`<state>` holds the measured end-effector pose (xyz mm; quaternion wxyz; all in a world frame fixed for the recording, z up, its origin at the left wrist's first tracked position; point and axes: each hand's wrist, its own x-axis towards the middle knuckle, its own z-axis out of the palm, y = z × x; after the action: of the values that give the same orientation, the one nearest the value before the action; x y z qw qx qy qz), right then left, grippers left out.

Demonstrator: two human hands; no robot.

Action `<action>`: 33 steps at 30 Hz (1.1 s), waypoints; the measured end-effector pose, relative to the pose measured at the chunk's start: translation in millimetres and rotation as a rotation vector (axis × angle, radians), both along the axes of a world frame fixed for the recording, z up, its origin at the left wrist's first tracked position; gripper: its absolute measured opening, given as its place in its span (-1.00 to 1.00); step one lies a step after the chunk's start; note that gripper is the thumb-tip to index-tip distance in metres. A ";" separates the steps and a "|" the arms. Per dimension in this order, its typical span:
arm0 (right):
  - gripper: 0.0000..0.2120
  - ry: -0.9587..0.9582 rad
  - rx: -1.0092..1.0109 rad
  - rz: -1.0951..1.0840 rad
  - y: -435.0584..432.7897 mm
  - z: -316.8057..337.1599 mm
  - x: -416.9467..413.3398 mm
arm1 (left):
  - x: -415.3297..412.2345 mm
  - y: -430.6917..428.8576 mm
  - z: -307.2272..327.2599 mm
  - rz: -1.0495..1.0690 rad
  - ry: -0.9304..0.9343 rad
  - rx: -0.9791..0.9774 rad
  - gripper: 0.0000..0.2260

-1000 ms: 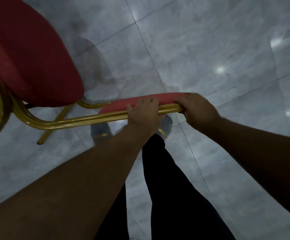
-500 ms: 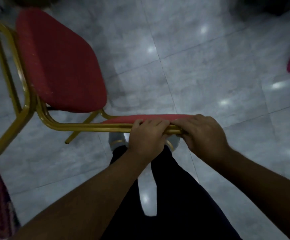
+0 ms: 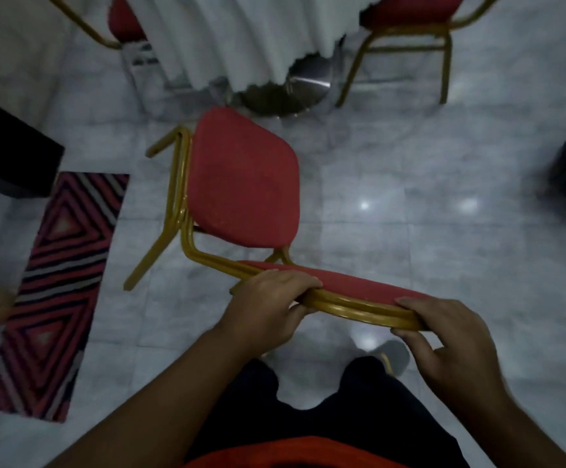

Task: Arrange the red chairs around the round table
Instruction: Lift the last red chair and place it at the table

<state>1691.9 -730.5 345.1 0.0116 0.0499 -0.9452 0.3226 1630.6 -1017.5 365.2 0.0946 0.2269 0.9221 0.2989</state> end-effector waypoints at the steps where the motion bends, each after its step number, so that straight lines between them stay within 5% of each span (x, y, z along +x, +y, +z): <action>1: -0.66 0.030 0.026 0.015 -20.5 14.8 -3.3 | 3.0 -17.8 11.4 0.002 0.021 0.023 -0.67; 8: -0.68 0.242 0.153 0.157 -195.3 100.7 -19.3 | 27.5 -157.7 69.8 -0.002 0.186 0.173 -0.70; 15: -0.66 0.266 0.177 0.443 -338.7 127.6 -13.7 | 62.5 -277.1 101.6 0.167 0.108 0.013 -0.68; 23: -0.60 0.096 0.059 0.528 -367.7 100.8 -22.2 | 83.2 -332.7 100.8 0.396 0.338 -0.244 -0.78; 33: -0.51 0.132 0.249 0.493 -393.8 100.7 -51.2 | 66.6 -348.6 59.2 0.566 0.359 -0.071 -0.83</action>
<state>1640.7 -1124.2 445.7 -0.0120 0.3003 -0.9340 0.1933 1697.2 -1366.2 424.4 -0.1481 0.0074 0.9604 0.2361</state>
